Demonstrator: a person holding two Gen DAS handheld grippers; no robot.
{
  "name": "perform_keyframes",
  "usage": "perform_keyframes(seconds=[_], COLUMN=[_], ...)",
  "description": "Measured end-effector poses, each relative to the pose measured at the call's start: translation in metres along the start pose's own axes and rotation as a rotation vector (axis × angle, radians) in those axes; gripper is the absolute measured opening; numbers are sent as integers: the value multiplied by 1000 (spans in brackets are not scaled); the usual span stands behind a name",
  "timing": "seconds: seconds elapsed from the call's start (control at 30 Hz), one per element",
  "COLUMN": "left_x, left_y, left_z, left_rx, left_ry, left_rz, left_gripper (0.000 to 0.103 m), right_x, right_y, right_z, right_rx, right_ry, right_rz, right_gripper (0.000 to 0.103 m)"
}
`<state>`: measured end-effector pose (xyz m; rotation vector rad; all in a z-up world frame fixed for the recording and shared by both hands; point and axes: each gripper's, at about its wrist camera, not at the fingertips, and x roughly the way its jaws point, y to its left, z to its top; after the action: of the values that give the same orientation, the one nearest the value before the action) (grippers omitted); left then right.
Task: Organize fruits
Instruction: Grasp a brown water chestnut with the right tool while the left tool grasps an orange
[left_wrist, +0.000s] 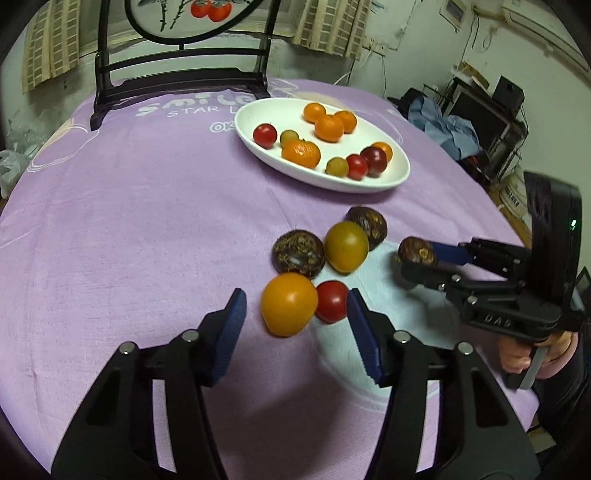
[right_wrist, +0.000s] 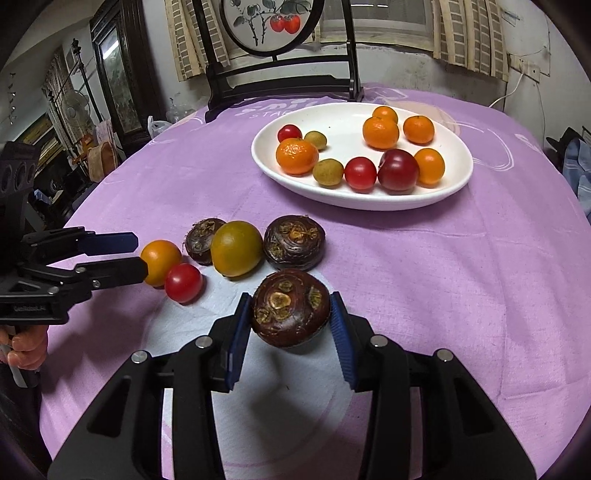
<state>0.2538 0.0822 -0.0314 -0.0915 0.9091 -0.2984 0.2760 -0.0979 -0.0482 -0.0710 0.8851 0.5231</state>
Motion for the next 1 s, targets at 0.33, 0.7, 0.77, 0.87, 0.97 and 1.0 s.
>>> perform_keyframes(seconds=[0.33,0.7,0.77,0.87,0.97,1.0], left_x=[17,29,30,30,30,29], left_y=[8,15,17,18,17,17], left_z=[-3,-1,-1,-1,-1,0], left_rx=[-12,-91,-103,-116,-117,-123], left_ry=[52,42,43,45,48,48], left_rz=[43,-36,-72,-82,-79,-77], left_gripper=[54,46,38,38,38,38], right_x=[-2,-2,-3,-3,-4,-4], right_y=[-1,-1,-2,-3,-3,-2], right_z=[2,1,1,1,1,1], right_rx=[4,2,6,12,6,2], right_ry=[-11,-16,-18,-20,-22,-23], right_rz=[1,-9,-9,-7,-3,-3], right_gripper=[42,42,42,42,42,42])
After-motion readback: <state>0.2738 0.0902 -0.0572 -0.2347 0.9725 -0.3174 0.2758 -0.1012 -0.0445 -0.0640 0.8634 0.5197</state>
